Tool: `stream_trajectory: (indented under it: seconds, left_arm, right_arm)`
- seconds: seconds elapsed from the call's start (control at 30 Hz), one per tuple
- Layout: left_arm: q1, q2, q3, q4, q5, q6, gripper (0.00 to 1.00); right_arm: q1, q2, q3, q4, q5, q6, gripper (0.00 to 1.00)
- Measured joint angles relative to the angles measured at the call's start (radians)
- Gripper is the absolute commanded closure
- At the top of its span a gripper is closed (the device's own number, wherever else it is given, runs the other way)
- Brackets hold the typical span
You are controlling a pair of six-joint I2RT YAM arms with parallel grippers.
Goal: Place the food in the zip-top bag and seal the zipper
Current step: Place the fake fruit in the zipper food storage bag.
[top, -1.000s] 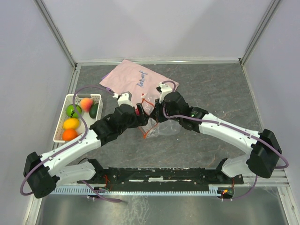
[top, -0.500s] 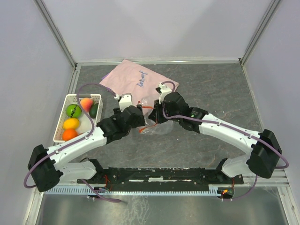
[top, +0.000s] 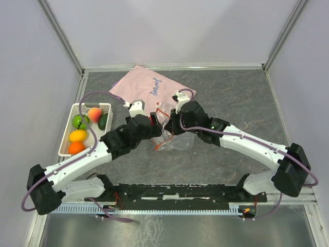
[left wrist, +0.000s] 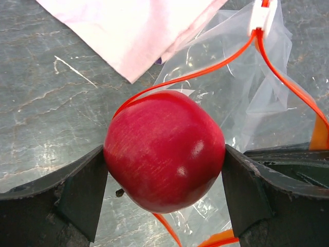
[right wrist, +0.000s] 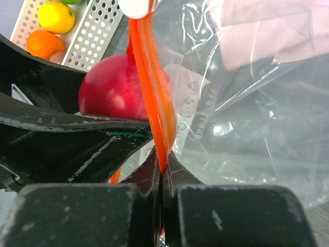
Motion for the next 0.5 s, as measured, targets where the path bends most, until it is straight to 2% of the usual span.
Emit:
stream_trajectory:
  seconds: [0.3,0.5]
  left_arm:
    - [0.000,0.036,-0.008,0.035,0.057,-0.001,0.06]
    - [0.000,0.036,-0.014,0.035,0.060,-0.001,0.04]
  right_arm:
    - [0.000,0.000,0.000,0.008,-0.012,0.009,0.98]
    - [0.000,0.000,0.000,0.008,-0.012,0.014,0.98]
